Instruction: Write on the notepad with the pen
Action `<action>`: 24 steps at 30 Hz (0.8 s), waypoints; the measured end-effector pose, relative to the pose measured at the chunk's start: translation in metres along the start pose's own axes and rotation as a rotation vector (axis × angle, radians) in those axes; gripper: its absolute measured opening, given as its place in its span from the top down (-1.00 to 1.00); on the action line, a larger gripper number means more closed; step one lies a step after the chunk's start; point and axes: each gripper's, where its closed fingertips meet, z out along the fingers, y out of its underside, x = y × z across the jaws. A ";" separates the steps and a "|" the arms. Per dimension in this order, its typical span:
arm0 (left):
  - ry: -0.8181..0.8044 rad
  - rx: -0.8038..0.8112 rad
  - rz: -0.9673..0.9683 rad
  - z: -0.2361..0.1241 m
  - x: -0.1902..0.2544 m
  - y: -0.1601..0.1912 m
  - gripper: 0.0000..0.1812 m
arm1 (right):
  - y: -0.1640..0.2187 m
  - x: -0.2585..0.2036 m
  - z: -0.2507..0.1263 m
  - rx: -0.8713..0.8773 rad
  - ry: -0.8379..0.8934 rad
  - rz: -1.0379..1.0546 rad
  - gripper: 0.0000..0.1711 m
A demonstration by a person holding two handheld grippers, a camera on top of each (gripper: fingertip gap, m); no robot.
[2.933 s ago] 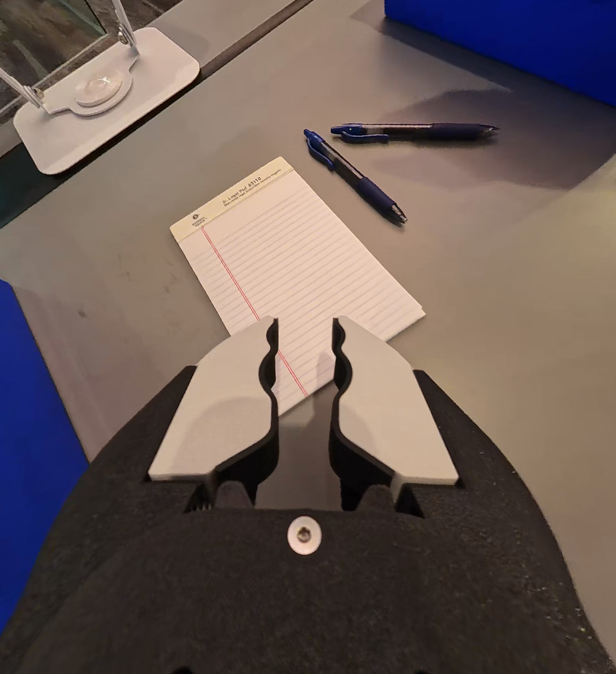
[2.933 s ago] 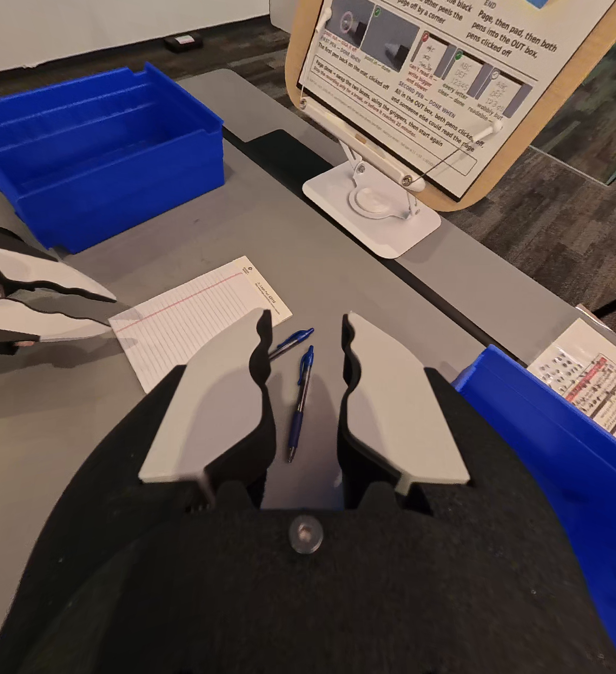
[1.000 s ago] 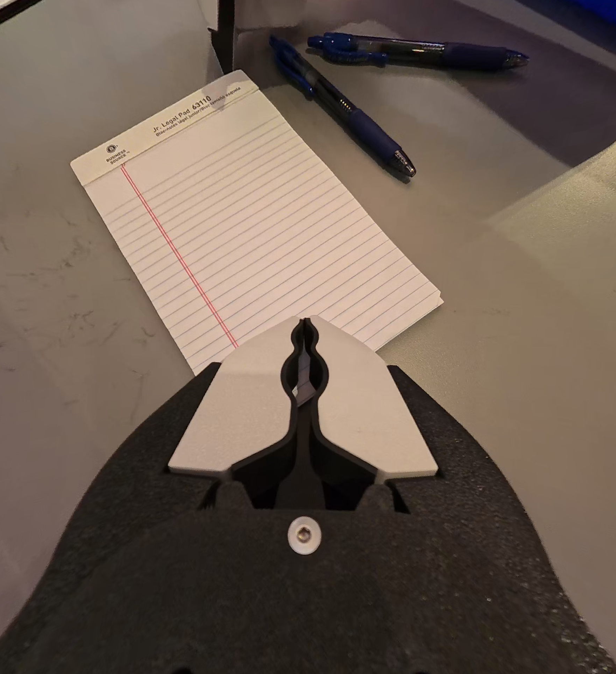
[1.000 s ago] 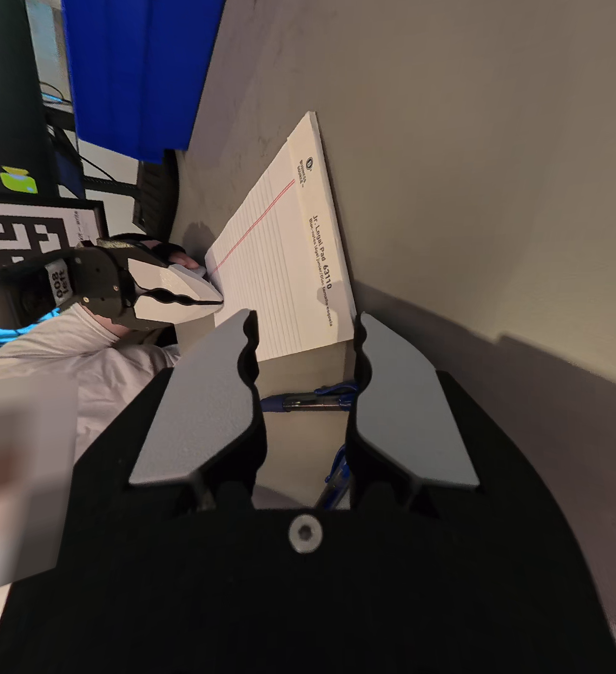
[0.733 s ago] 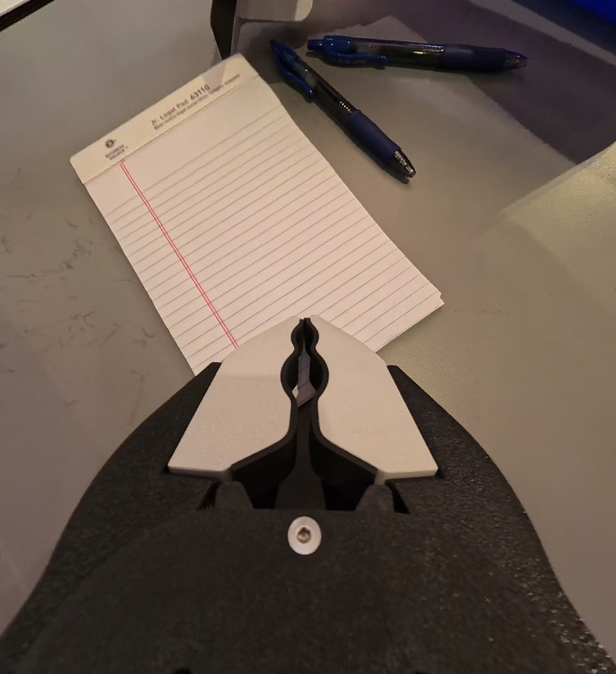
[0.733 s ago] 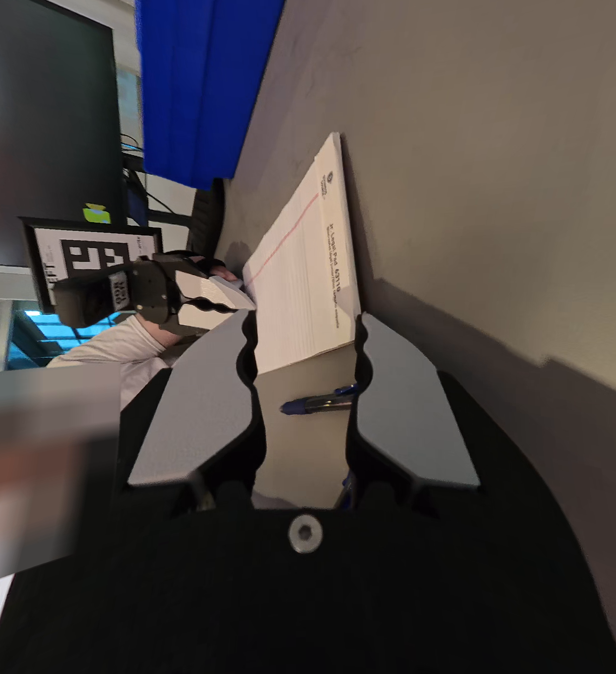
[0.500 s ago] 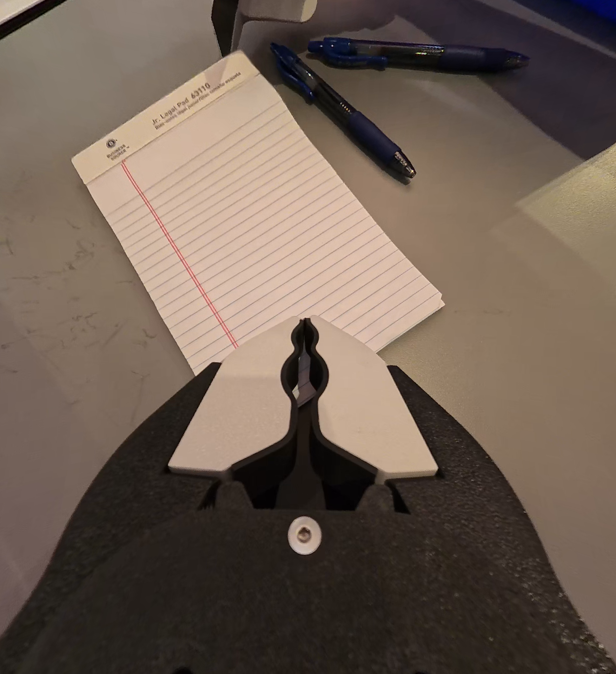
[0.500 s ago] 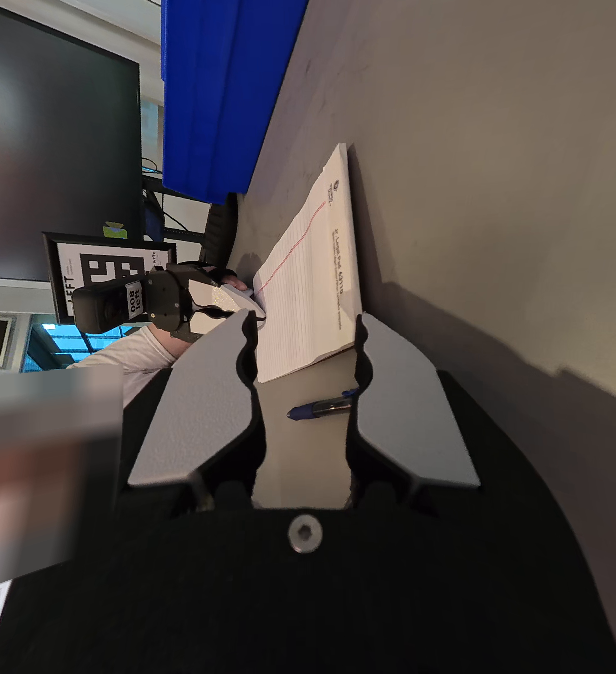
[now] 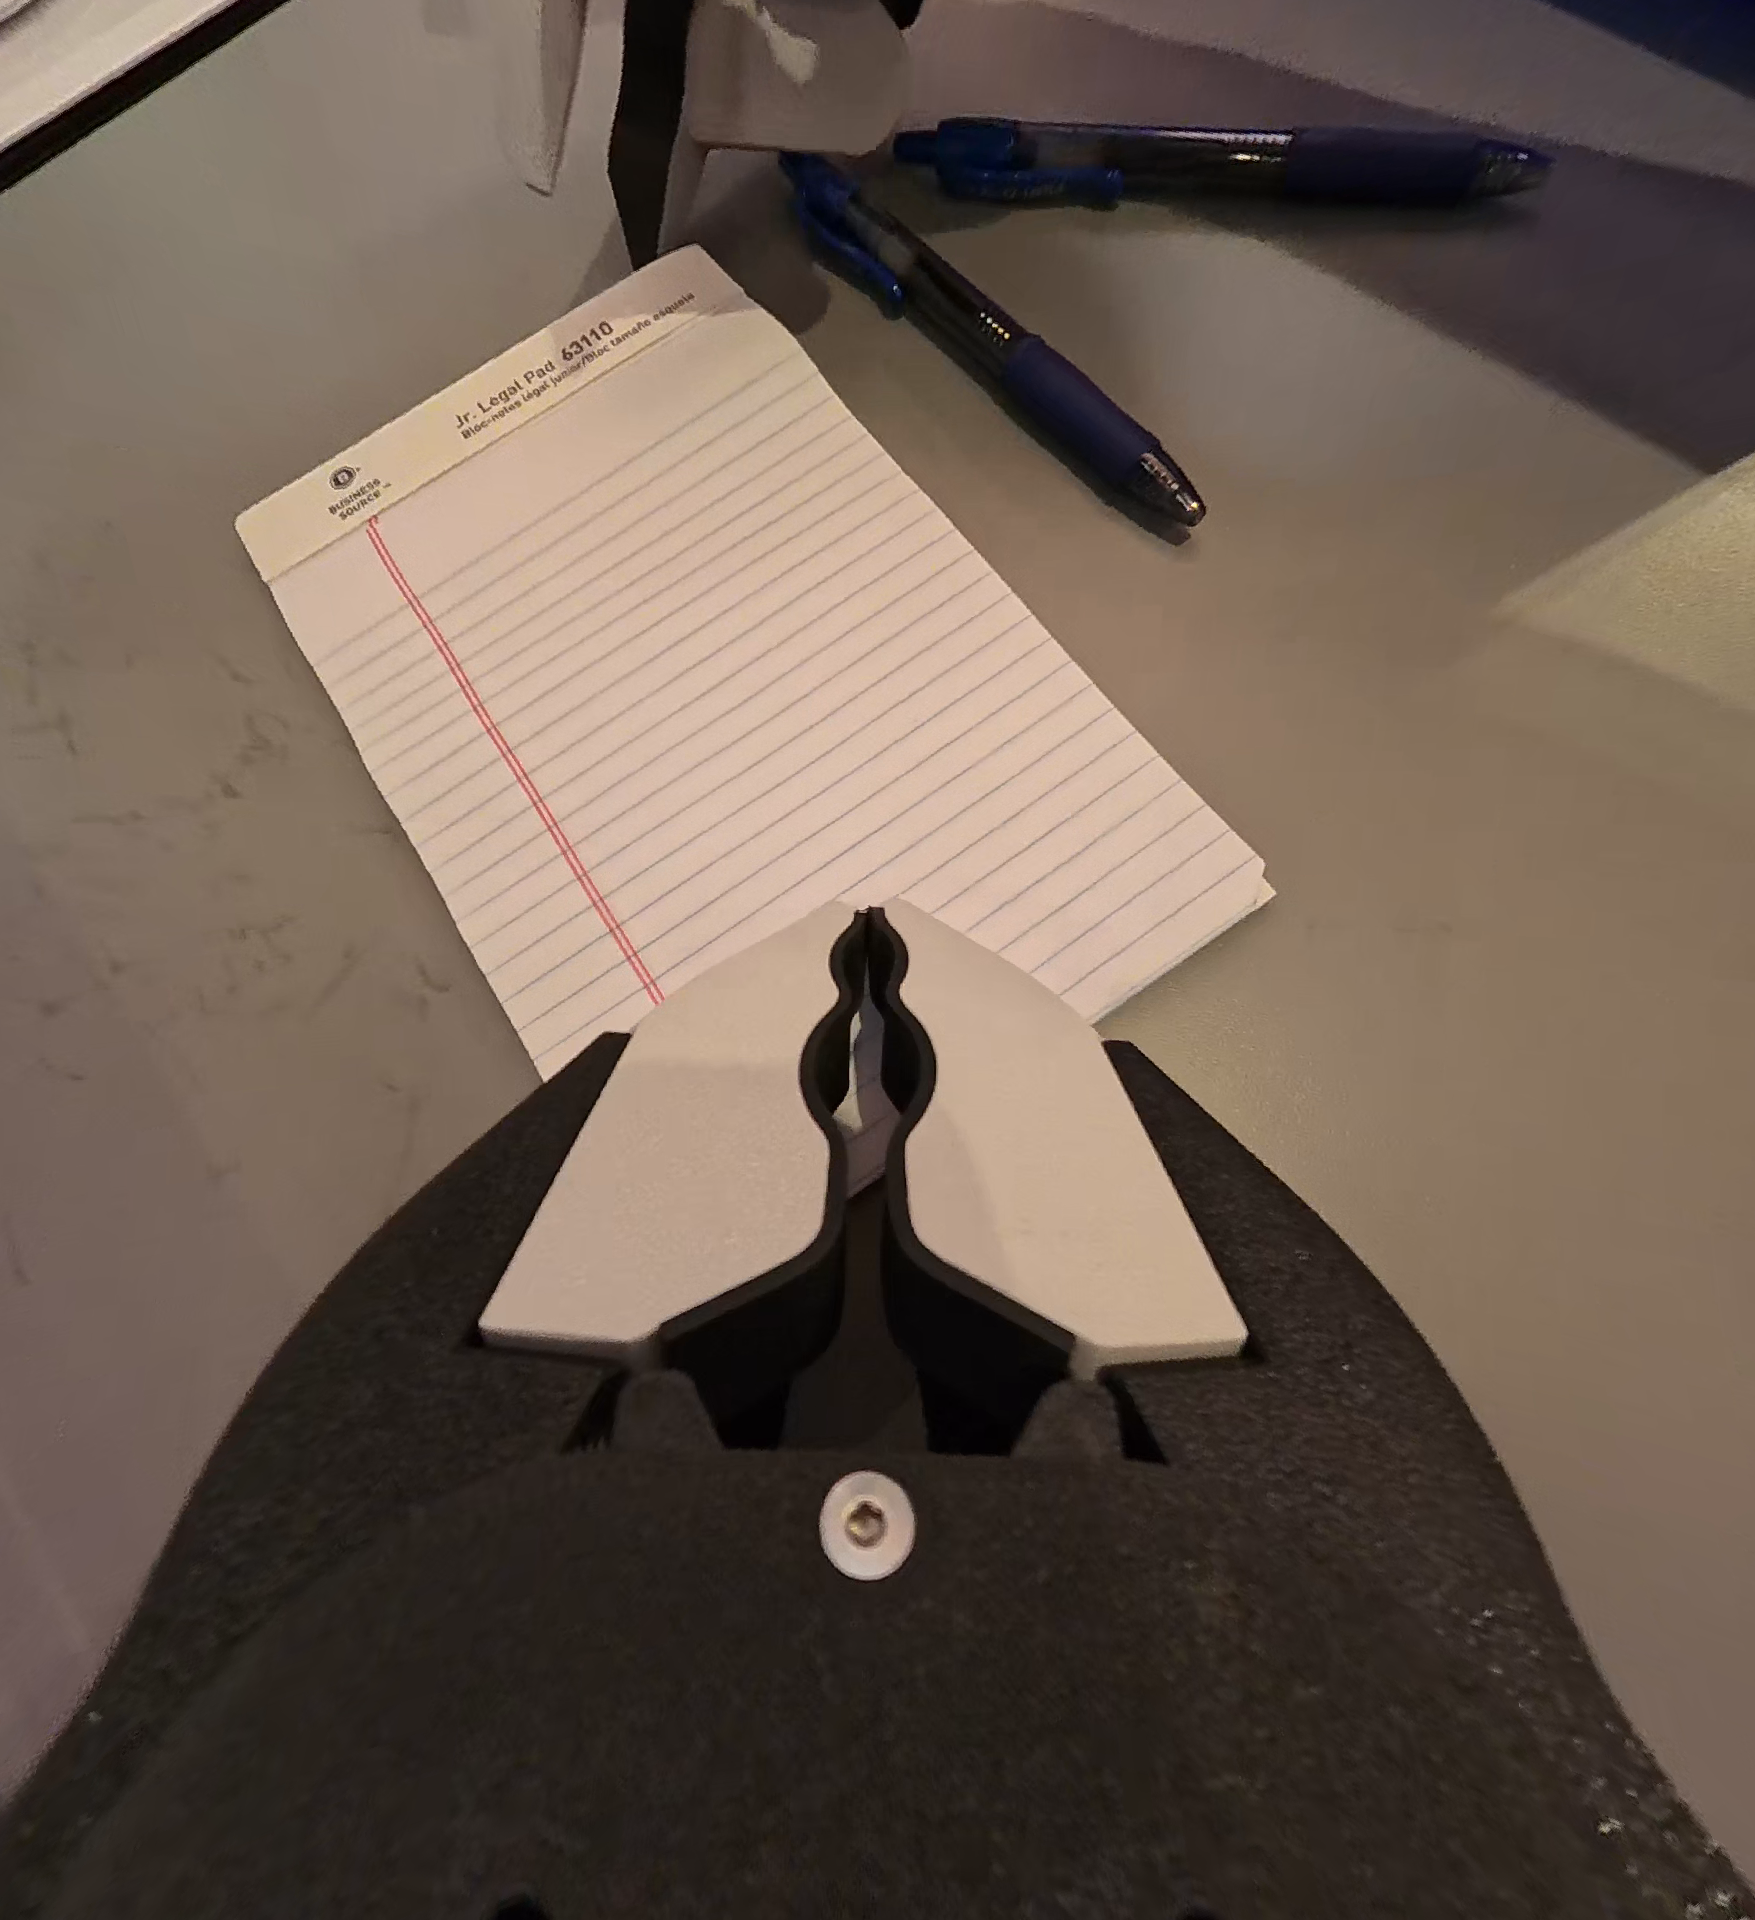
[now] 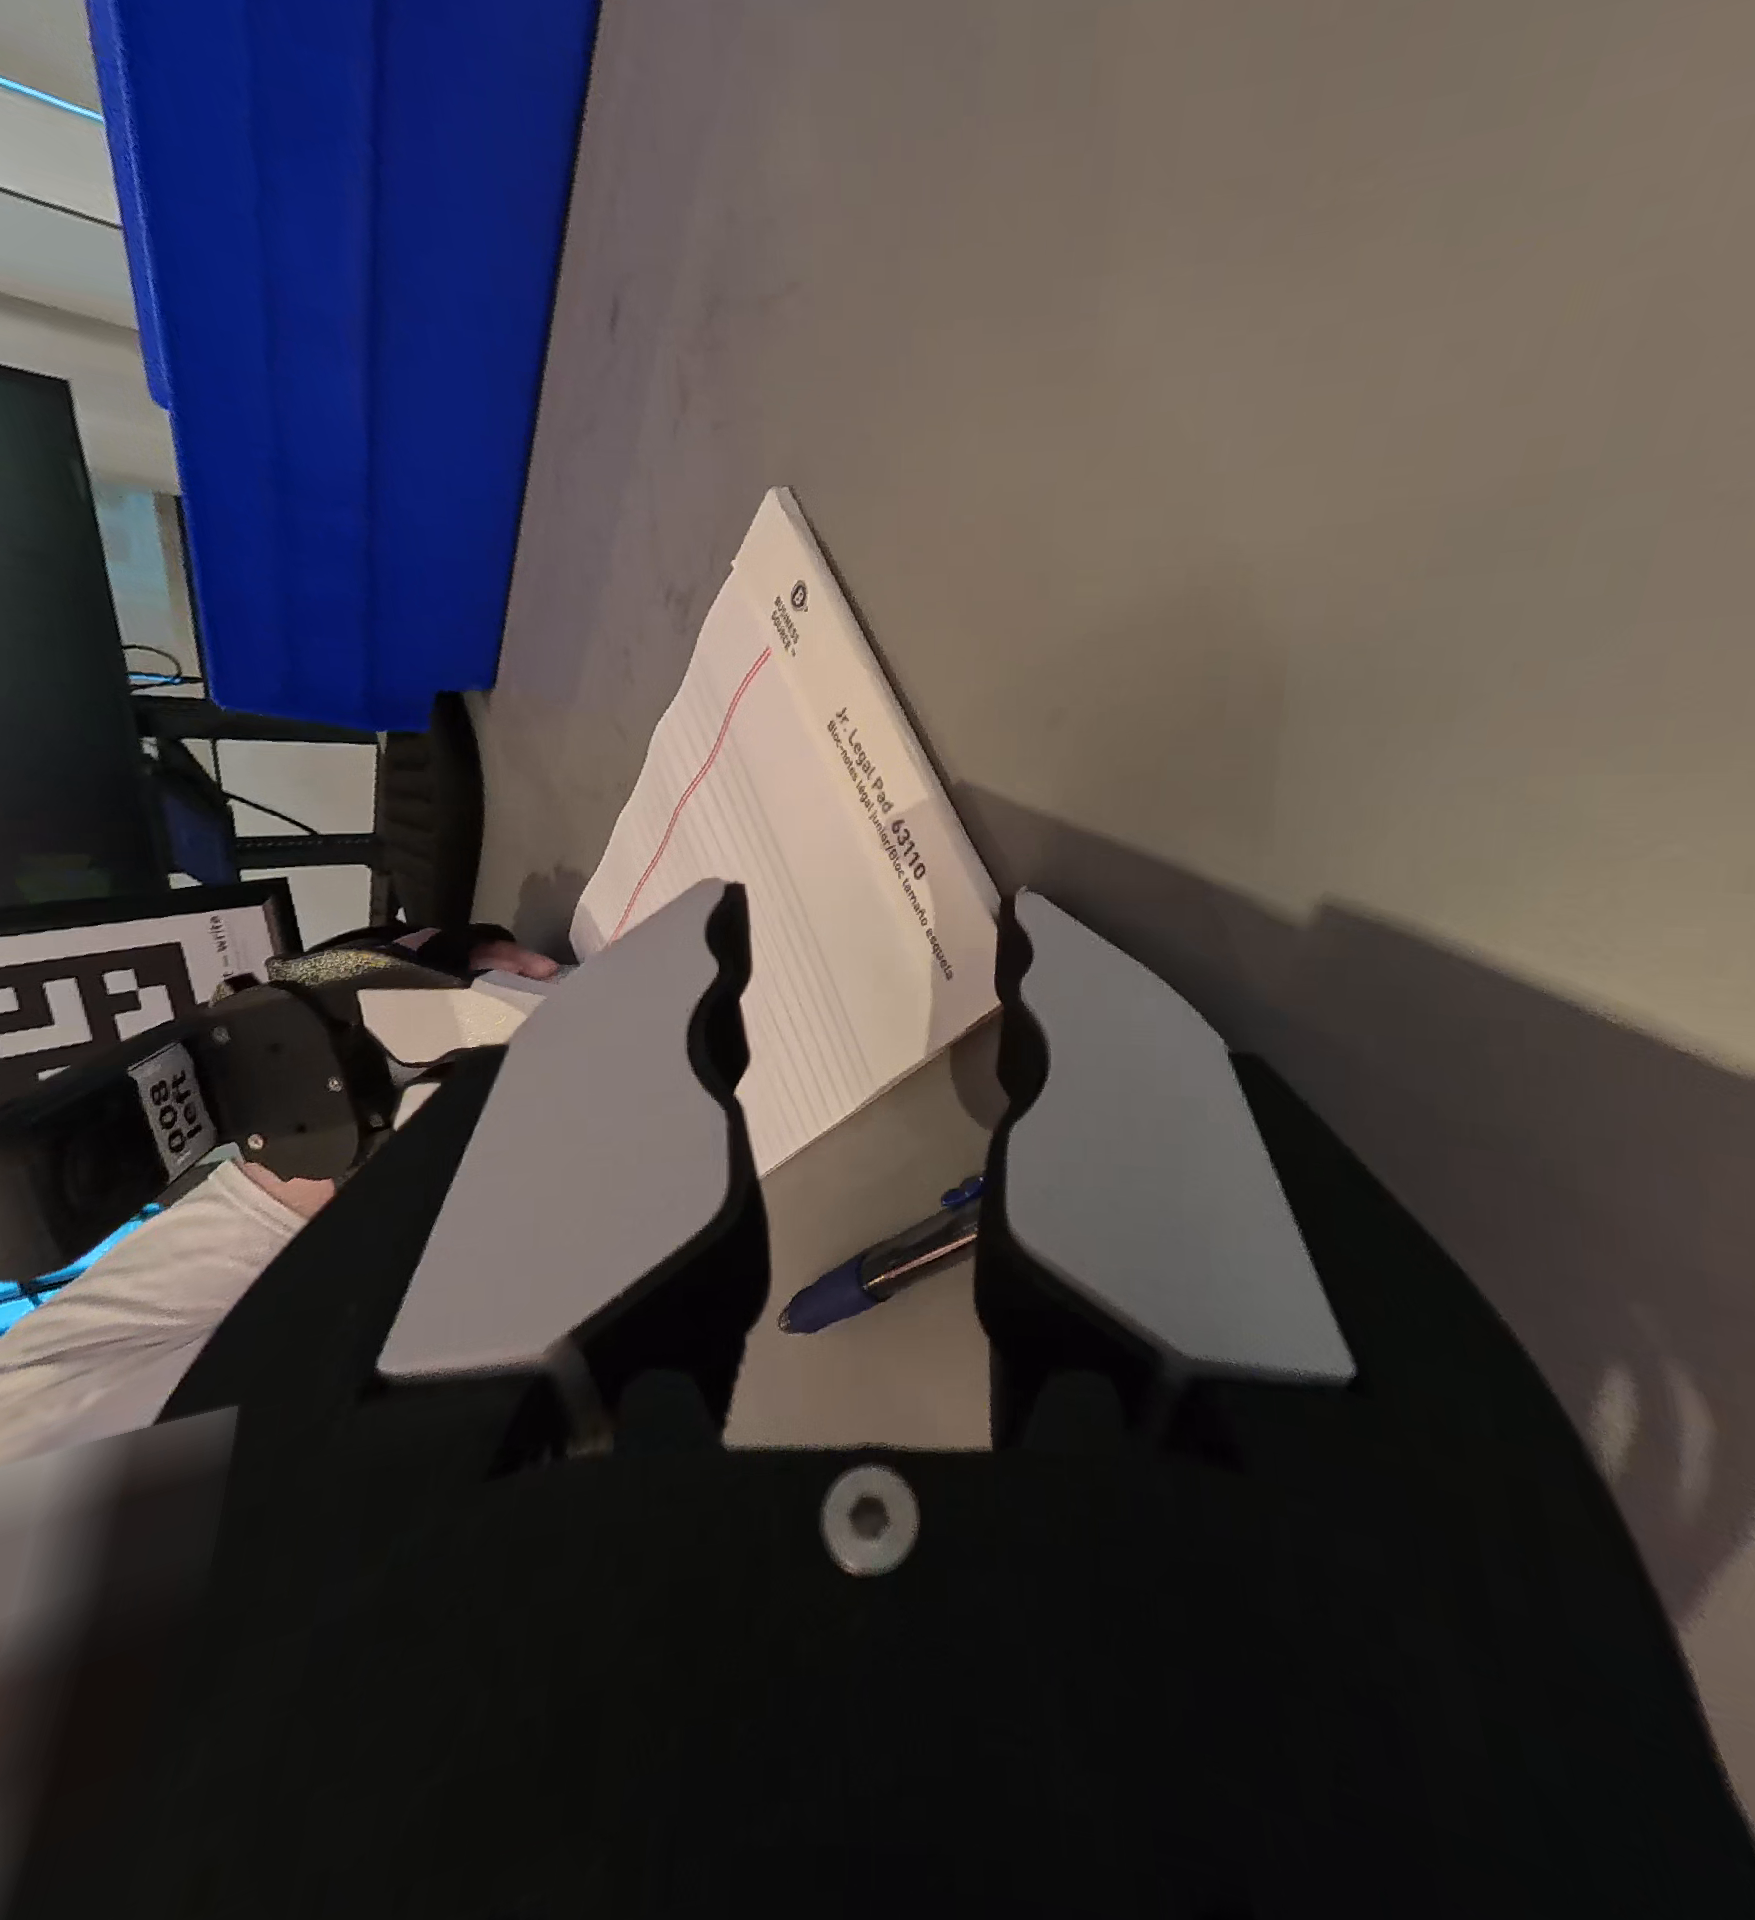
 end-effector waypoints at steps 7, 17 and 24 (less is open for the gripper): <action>-0.306 -0.011 -0.066 -0.008 -0.061 -0.003 1.00 | 0.010 -0.005 0.003 -0.023 -0.091 0.033 0.56; -0.423 -0.211 0.117 0.000 -0.074 0.009 1.00 | 0.010 -0.008 -0.004 0.043 0.094 -0.121 0.45; -0.327 -0.181 0.028 0.000 -0.069 0.010 1.00 | 0.036 -0.048 -0.018 0.212 0.183 -0.099 0.38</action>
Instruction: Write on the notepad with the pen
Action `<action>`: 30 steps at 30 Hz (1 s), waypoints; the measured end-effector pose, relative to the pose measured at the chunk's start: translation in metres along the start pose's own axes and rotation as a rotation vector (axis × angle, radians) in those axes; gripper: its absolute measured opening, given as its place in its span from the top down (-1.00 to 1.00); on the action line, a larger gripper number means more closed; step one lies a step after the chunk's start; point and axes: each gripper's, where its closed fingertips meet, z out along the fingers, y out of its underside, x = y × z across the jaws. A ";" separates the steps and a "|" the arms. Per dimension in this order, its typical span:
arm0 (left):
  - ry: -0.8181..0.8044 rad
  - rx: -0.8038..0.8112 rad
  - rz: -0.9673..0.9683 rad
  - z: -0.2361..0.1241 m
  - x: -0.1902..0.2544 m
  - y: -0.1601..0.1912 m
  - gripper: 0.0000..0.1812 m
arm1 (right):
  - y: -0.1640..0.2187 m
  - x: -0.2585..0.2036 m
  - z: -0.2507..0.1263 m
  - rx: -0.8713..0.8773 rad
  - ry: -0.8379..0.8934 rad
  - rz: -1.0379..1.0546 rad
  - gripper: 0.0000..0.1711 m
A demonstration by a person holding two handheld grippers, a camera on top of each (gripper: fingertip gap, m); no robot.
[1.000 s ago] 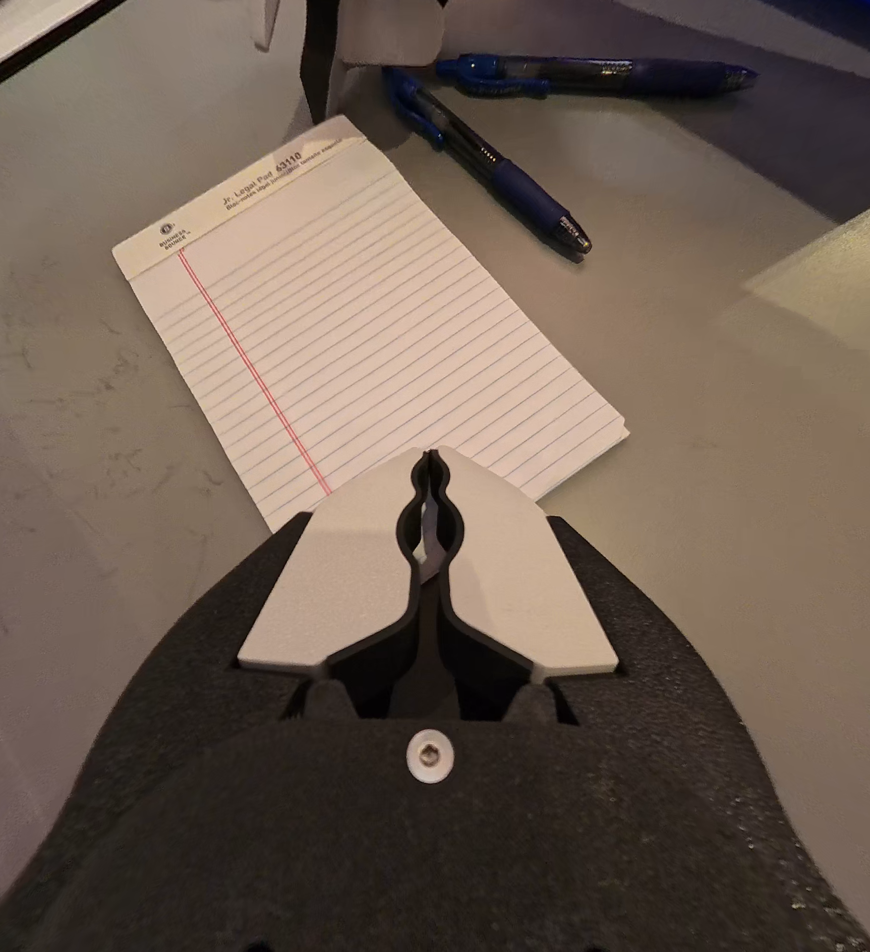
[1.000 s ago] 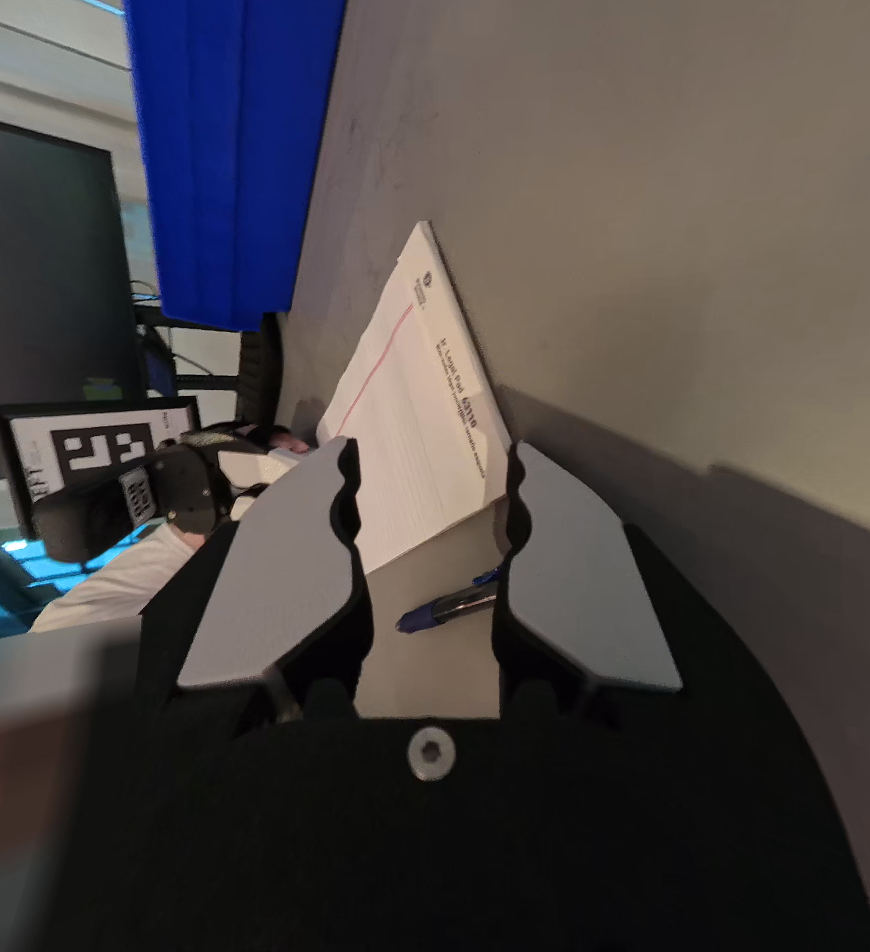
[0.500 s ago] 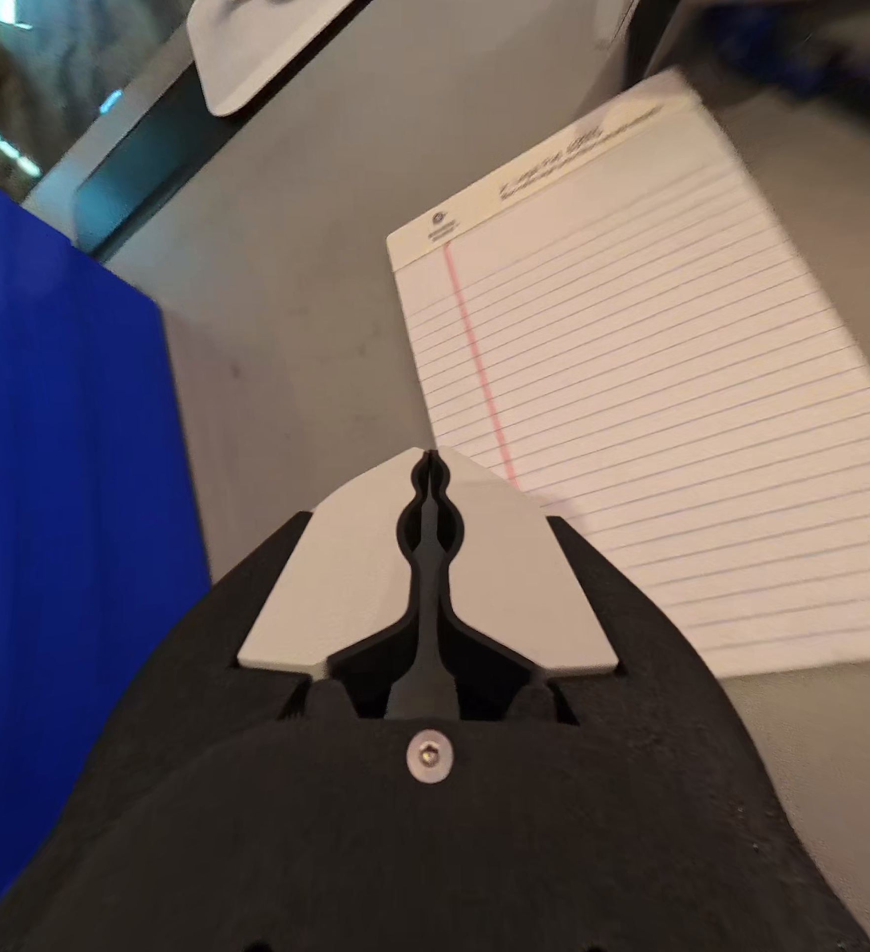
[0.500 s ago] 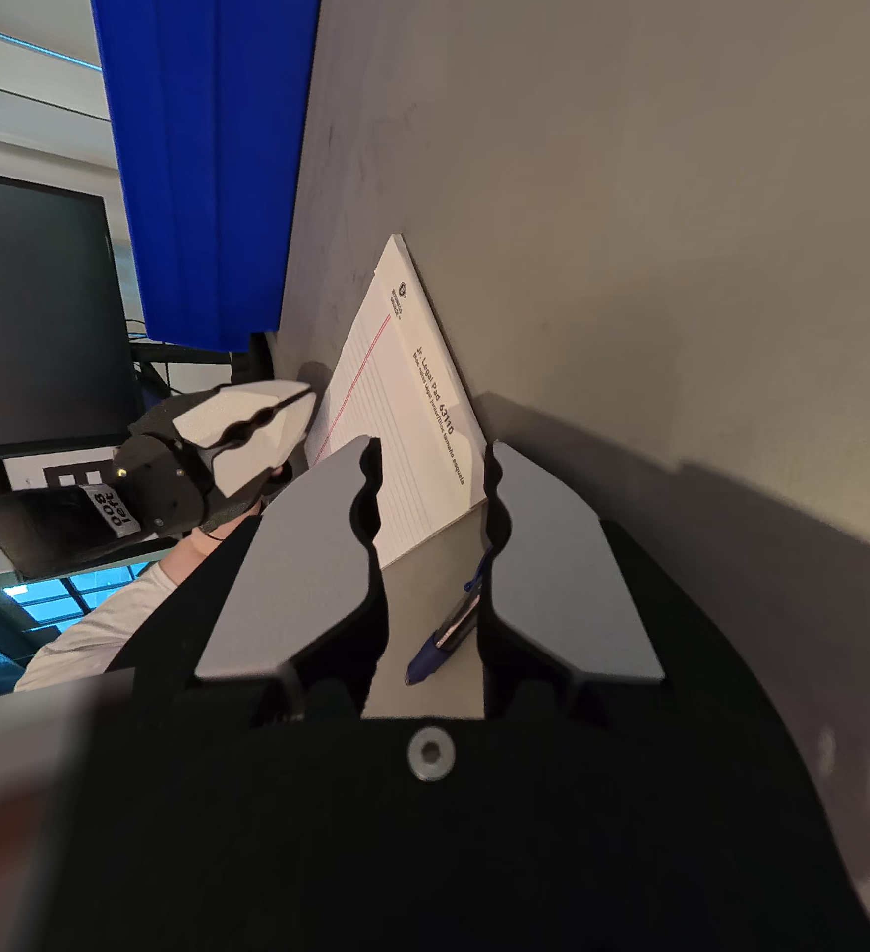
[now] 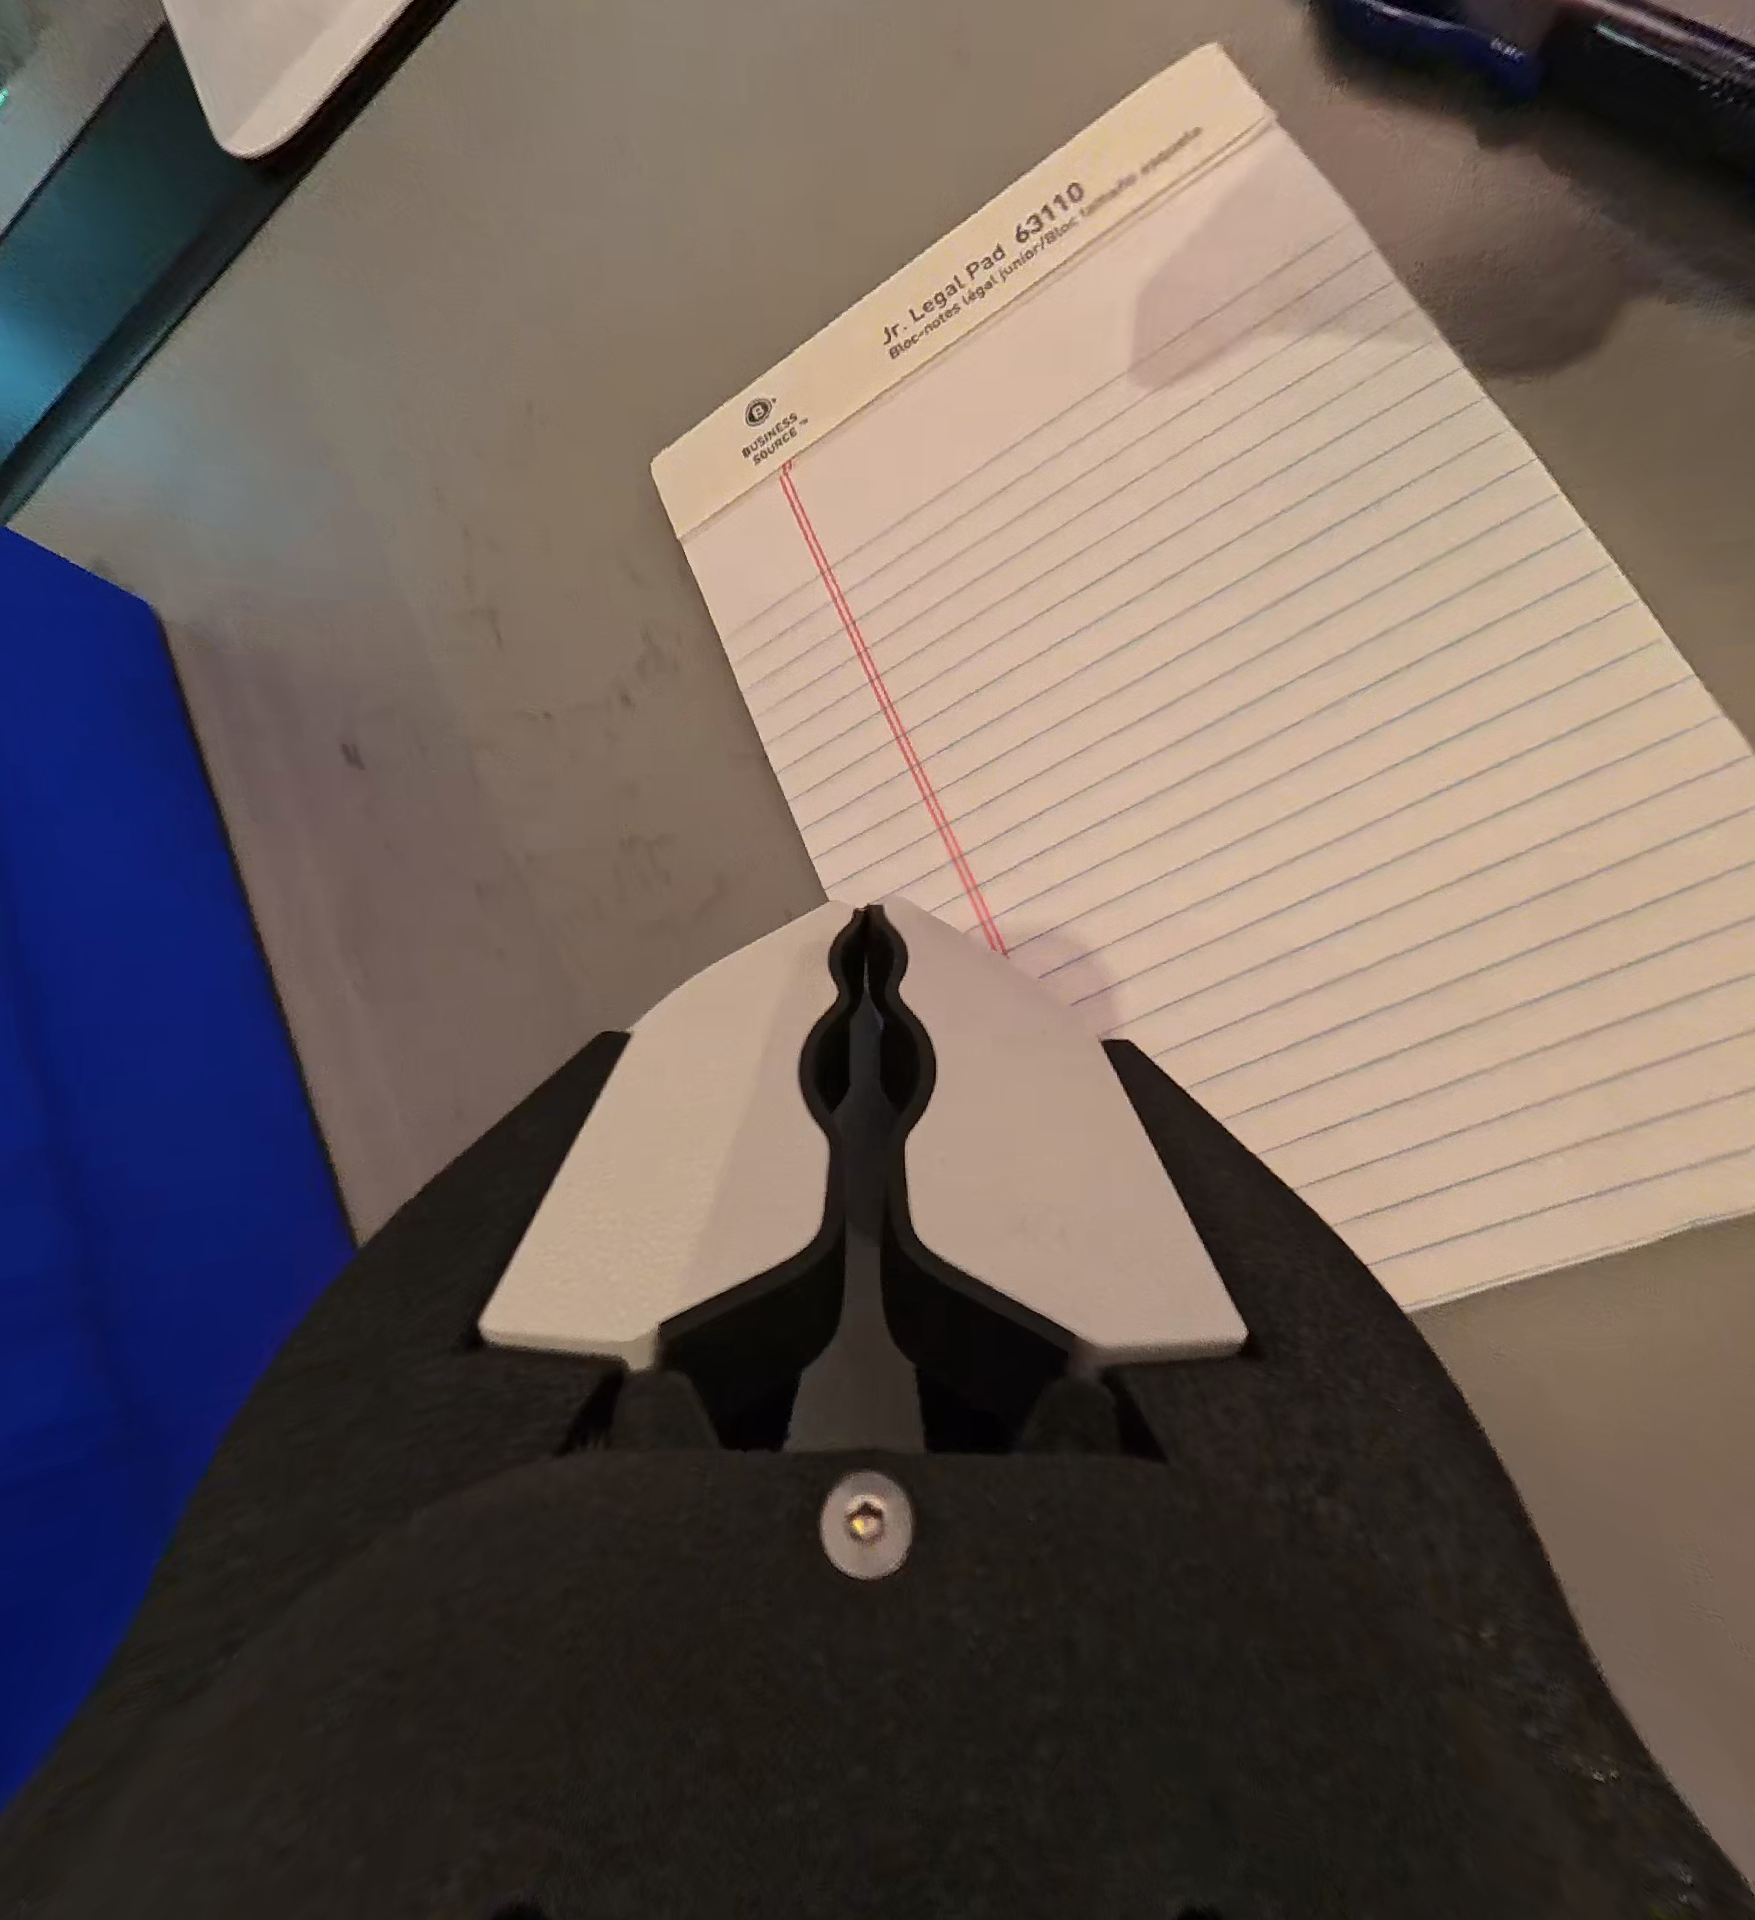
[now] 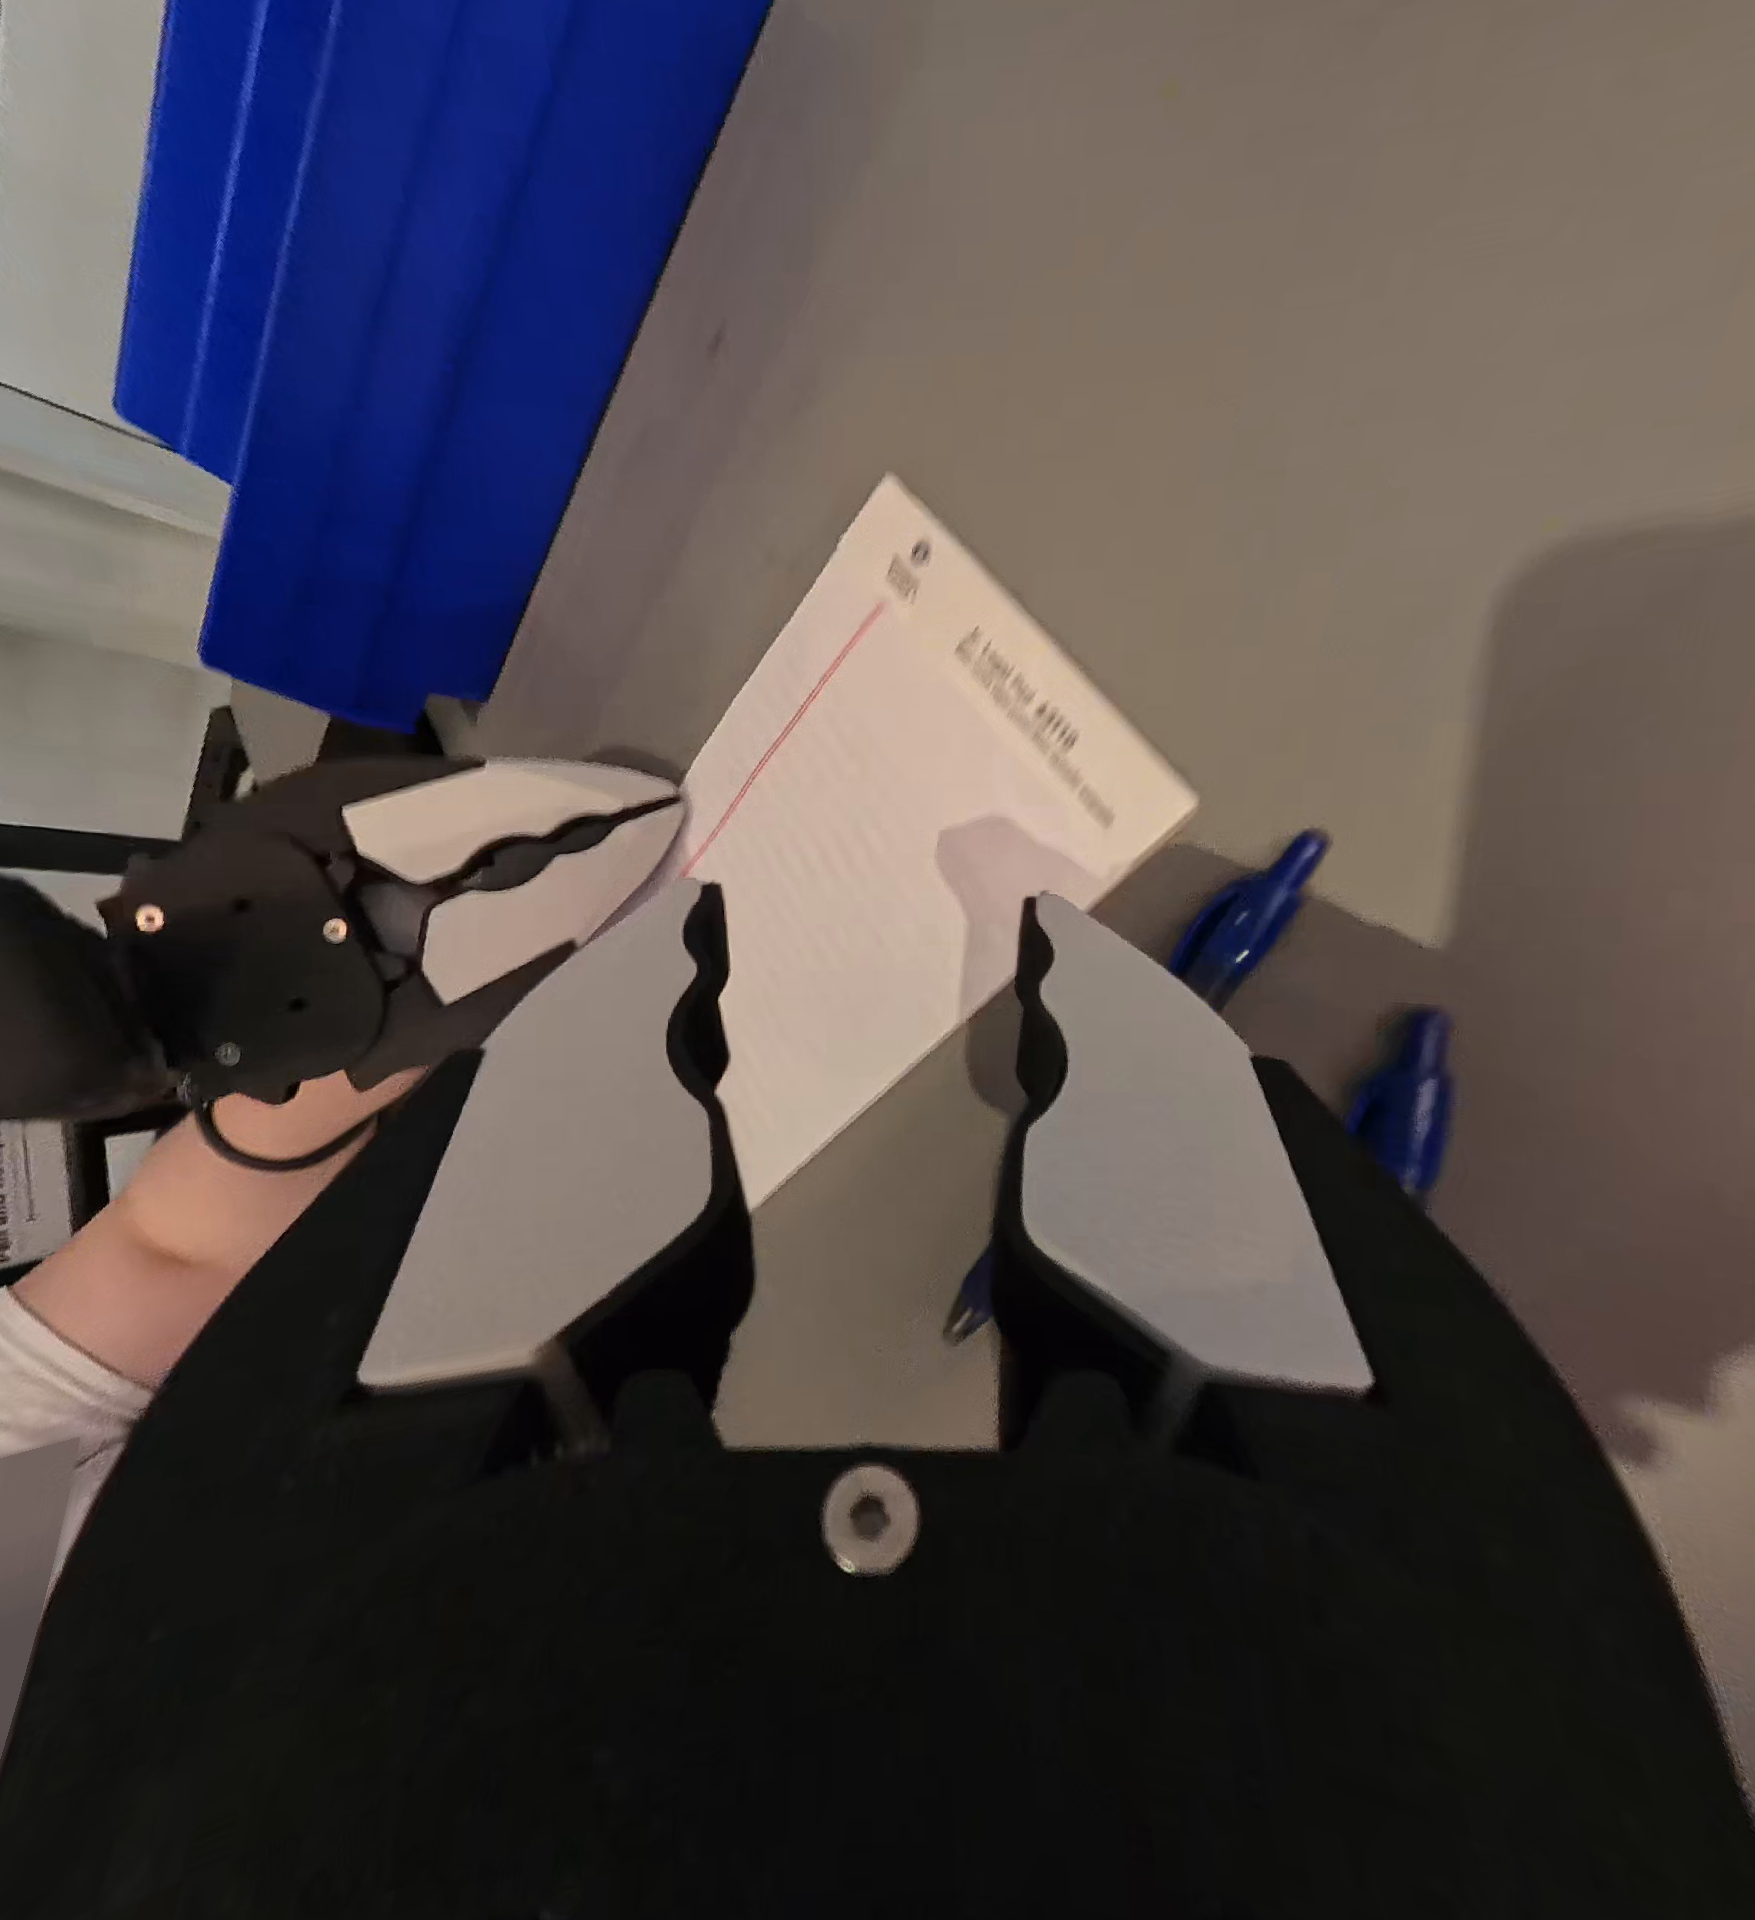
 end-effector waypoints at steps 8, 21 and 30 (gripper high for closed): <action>0.119 -0.013 -0.044 -0.009 0.018 0.002 1.00 | 0.044 -0.024 0.010 -0.003 0.035 0.086 0.07; 0.389 -0.048 -0.471 -0.012 0.012 -0.014 0.89 | 0.056 -0.024 0.026 -0.016 -0.060 0.194 -0.03; 0.542 -0.114 -0.655 -0.010 0.010 -0.013 0.67 | 0.061 -0.023 0.024 -0.042 -0.041 0.158 -0.03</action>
